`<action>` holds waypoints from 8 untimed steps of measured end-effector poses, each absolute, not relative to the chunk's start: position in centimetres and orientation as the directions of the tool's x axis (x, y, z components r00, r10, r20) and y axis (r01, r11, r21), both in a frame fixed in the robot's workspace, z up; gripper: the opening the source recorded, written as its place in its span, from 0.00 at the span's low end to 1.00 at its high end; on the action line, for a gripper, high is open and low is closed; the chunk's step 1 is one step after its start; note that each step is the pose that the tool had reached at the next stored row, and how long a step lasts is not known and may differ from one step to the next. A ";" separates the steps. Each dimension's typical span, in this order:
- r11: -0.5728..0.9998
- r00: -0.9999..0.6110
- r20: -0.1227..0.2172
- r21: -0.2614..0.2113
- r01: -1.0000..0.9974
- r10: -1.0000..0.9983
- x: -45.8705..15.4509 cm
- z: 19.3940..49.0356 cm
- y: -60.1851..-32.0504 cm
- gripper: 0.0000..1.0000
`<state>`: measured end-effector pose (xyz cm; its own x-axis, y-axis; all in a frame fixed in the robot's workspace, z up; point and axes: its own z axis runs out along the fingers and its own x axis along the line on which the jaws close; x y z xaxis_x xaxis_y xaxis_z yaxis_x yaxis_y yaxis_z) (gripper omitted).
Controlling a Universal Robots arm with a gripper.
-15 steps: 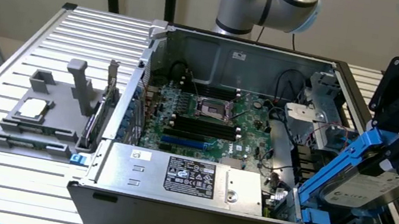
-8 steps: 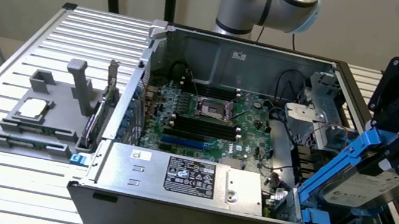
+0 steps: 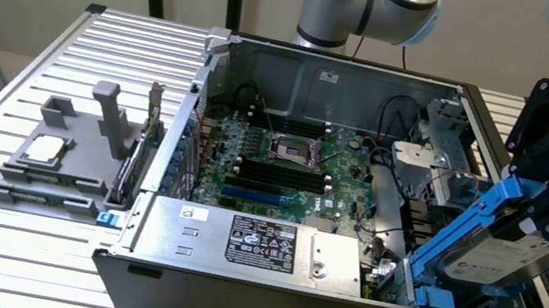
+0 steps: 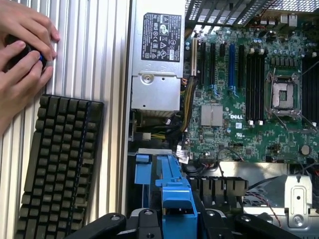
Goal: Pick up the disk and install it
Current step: 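Insert the disk into the insertion slot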
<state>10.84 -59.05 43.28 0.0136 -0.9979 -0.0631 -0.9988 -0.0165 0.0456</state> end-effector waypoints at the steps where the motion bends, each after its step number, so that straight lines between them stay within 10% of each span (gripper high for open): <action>1: -0.017 0.014 -0.064 0.046 -0.999 -0.998 10.8 43.3 -59.0 0.33; 8: -0.017 0.014 -0.068 0.046 -0.999 -0.998 10.9 43.1 -59.0 0.33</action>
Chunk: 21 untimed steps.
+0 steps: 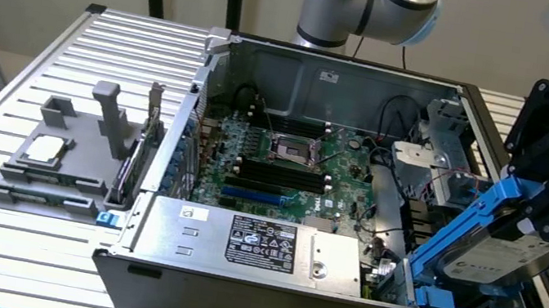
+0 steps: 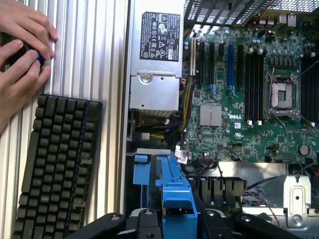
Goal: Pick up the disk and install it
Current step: 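Insert the disk into the insertion slot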
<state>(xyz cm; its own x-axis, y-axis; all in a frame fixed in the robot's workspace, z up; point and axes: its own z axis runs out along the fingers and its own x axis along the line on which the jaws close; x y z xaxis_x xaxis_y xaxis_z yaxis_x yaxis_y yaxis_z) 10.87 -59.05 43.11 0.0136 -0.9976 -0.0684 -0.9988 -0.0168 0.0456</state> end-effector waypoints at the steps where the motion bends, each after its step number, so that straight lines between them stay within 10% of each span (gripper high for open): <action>1: -0.017 0.014 -0.068 0.046 -0.999 -0.998 10.9 43.1 -59.0 0.33; 21: -0.036 0.033 -0.069 0.036 -0.999 -0.997 11.2 43.1 -59.5 0.33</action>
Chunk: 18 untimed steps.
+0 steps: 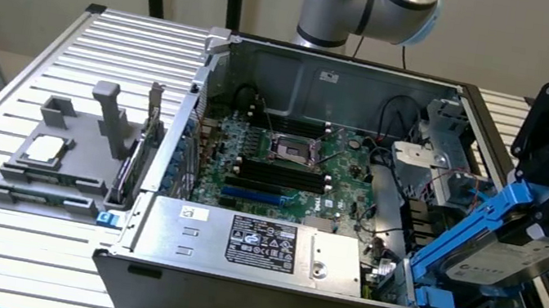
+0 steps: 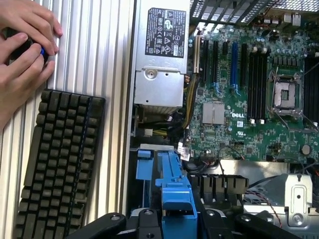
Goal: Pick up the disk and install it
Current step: 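Insert the disk into the insertion slot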
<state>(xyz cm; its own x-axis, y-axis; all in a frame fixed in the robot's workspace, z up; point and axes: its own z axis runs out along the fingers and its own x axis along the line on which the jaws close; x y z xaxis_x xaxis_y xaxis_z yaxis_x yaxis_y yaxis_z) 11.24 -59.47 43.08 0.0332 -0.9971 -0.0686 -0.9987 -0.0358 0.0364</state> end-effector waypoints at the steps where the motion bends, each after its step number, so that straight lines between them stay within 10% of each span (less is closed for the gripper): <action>1: -0.036 0.033 -0.069 0.034 -0.999 -0.997 11.1 43.1 -59.5 0.33; 18: -0.037 0.037 -0.070 0.002 -0.999 -0.997 10.5 43.7 -59.5 0.33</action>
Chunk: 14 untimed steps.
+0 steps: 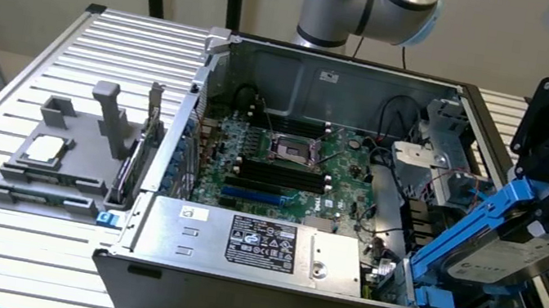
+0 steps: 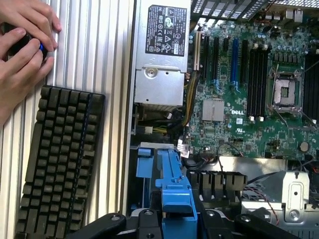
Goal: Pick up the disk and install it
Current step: 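Insert the disk into the insertion slot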
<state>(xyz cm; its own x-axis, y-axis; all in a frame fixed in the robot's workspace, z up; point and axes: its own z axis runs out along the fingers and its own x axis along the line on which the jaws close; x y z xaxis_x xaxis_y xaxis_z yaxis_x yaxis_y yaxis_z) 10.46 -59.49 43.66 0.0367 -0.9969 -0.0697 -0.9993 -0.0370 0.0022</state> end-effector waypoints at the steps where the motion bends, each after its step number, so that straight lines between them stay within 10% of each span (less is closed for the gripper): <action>1: -0.037 0.037 -0.070 -0.001 -0.999 -0.997 10.4 43.7 -59.5 0.33; 14: -0.037 0.039 -0.066 -0.032 -0.999 -0.997 9.7 43.8 -59.5 0.33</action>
